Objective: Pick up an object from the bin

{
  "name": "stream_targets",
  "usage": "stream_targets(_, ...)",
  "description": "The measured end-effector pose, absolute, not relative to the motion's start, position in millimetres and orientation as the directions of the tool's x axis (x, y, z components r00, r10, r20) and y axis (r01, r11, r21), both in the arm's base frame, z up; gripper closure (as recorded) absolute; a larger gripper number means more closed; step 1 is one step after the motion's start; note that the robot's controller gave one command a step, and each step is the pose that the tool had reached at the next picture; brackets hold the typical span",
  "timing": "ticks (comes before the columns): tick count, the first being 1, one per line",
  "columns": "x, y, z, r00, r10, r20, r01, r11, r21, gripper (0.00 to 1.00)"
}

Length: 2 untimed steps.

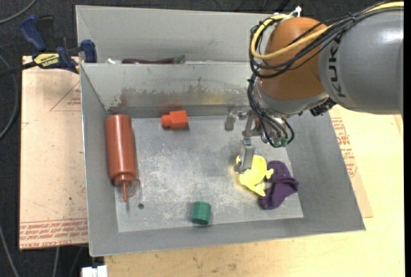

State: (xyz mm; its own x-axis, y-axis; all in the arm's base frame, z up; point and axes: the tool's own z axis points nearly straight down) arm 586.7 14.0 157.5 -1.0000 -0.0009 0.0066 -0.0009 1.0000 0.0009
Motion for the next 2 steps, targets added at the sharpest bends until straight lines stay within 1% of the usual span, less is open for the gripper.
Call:
stream_targets(1, 588.2, 14.0, 162.2, -1.000, 0.000, -0.001, 0.000, 1.000, 0.001, 0.00)
stream_targets(2, 577.8, -19.1, 140.1, -1.000, 0.021, 0.001, 0.021, 1.000, 0.003, 0.00)
